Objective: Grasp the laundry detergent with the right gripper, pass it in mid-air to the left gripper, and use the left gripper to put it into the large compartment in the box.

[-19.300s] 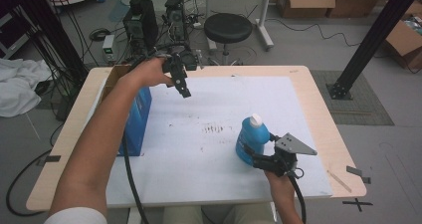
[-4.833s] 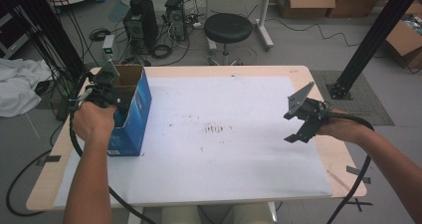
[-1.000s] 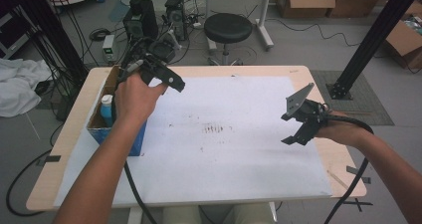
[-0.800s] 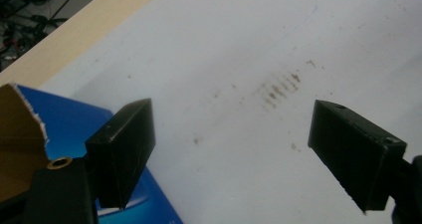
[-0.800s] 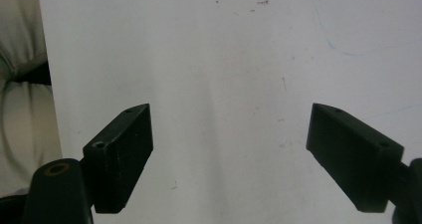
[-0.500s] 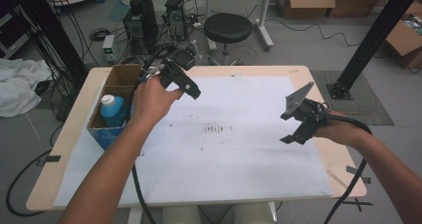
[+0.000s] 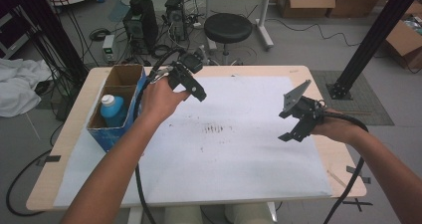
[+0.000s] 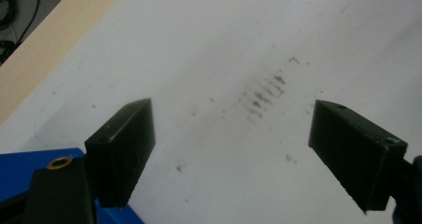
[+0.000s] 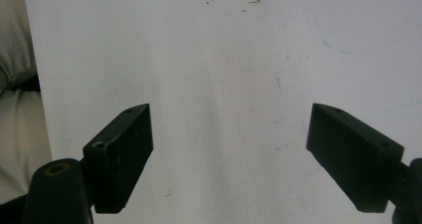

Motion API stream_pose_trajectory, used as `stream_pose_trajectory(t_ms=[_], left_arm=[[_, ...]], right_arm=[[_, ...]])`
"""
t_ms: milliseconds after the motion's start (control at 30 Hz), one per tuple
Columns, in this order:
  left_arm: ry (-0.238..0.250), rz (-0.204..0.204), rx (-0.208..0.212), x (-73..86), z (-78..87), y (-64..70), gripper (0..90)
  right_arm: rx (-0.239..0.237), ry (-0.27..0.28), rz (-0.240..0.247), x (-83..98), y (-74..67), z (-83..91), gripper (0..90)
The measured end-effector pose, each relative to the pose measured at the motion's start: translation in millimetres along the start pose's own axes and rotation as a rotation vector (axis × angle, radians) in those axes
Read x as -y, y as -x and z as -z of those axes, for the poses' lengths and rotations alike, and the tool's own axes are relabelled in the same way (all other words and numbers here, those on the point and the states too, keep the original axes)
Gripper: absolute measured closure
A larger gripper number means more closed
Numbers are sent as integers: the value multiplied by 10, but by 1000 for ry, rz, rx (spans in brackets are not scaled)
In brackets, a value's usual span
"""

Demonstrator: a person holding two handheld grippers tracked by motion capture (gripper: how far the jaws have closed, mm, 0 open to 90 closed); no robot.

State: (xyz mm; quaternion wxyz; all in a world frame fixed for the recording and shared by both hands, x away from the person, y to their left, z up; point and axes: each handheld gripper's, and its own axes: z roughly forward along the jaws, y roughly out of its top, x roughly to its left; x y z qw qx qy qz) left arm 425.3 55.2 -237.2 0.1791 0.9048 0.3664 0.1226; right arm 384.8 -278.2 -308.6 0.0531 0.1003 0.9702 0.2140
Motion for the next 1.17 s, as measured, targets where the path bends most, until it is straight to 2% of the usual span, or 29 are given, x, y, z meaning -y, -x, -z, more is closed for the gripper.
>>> stream_pose_trajectory(t_ms=[367,1167], left_arm=[[1,-31,19,-31,-60,-12,192],[-3,-28,25,-33,-90,-13,193]], right_arm=[[-2,-8,-7,-52,17,-16,182],[-9,-7,-7,-46,5,-44,182]])
